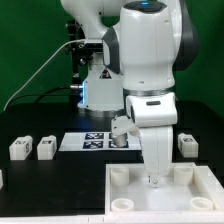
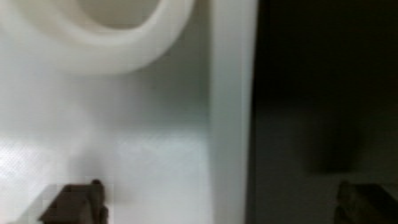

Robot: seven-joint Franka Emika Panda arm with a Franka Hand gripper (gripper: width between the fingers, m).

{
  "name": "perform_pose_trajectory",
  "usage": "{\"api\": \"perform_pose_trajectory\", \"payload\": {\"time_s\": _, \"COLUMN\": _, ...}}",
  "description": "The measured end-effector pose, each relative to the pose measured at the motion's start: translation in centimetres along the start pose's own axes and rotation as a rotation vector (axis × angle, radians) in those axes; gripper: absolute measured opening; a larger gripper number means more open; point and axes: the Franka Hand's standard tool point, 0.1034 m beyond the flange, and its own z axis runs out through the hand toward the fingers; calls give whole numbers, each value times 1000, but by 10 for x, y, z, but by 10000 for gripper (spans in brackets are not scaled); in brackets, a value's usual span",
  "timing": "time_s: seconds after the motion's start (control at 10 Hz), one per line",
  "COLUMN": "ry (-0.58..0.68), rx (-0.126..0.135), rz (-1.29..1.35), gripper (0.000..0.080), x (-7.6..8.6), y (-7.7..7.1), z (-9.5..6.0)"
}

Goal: Assemble one leg

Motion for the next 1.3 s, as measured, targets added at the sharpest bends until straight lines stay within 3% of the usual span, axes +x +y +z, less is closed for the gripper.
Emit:
{"api": "perform_pose_trajectory", "payload": {"time_s": 0.2, "ry": 0, "rx": -1, "rz": 1, "gripper": 649, "x": 0, "y": 0, "z": -1}}
{"api": "perform_pose_trajectory", "payload": {"time_s": 0.5, "ry": -11, "rx": -16, "rz": 69, "gripper": 649, "x": 8, "y": -13, "z": -27}}
{"api": "perform_pose_trajectory", "payload": {"time_s": 0.8, "ry": 1, "rx": -28, "rz": 303, "gripper": 649, "x": 45, "y": -28, "z": -35}}
{"api": "perform_pose_trajectory", "payload": {"time_s": 1.1, "ry": 23, "rx": -19, "rz": 815, "gripper": 649, "x": 92, "y": -39, "z": -36}}
{"api": "perform_pose_trajectory", "payload": {"time_s": 1.3, "ry": 34, "rx": -4, "rz": 1010, "gripper": 649, "x": 92, "y": -40, "z": -35}}
